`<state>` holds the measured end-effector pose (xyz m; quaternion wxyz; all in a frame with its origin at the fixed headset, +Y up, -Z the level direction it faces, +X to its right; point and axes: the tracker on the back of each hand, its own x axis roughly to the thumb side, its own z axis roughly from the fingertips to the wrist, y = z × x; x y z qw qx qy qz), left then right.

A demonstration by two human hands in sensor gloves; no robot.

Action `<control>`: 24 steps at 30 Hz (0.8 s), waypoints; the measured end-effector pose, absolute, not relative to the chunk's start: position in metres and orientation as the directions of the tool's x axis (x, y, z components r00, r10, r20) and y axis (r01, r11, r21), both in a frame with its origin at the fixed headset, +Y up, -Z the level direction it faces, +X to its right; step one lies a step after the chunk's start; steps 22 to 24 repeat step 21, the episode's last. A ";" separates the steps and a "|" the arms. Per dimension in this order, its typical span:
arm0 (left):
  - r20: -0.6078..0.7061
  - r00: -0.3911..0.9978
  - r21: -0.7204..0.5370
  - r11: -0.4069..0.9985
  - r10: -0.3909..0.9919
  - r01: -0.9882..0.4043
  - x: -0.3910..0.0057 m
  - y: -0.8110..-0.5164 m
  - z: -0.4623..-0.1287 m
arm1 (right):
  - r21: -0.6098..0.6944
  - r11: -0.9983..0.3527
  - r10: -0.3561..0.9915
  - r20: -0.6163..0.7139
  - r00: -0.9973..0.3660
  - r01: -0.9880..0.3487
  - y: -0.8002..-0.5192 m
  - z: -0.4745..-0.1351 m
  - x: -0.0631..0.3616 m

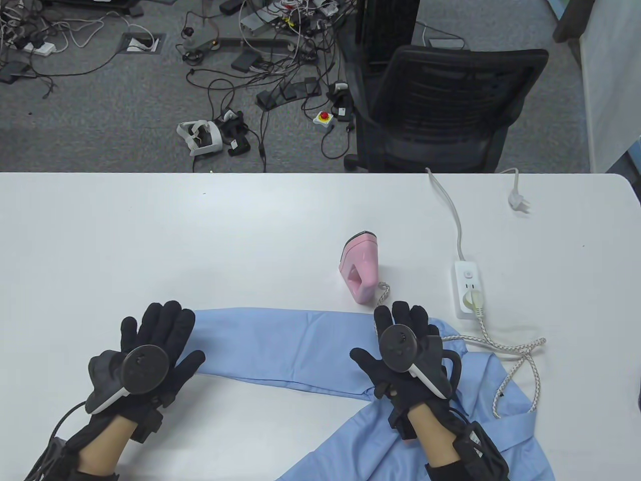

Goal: Iron long-sleeve shirt with electric iron on table

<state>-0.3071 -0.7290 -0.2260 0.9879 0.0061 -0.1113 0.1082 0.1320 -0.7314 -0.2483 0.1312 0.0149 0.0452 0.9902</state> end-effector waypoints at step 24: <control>0.282 0.911 -0.001 0.950 0.300 -0.313 -0.309 -0.728 -0.225 | 0.149 -0.958 0.245 -0.014 -0.969 -0.245 -0.746 -0.254 0.134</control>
